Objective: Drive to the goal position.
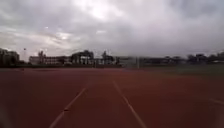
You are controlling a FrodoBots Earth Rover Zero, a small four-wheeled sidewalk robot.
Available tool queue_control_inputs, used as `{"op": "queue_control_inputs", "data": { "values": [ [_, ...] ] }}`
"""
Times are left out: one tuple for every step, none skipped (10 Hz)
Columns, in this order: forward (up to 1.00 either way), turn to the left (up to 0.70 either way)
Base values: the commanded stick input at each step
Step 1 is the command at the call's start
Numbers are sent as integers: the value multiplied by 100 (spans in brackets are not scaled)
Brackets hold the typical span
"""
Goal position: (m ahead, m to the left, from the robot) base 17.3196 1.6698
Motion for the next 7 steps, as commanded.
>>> {"op": "queue_control_inputs", "data": {
  "values": [
    [70,0],
    [70,0],
    [70,0],
    [70,0],
    [70,0],
    [70,0],
    [70,0]
  ]
}}
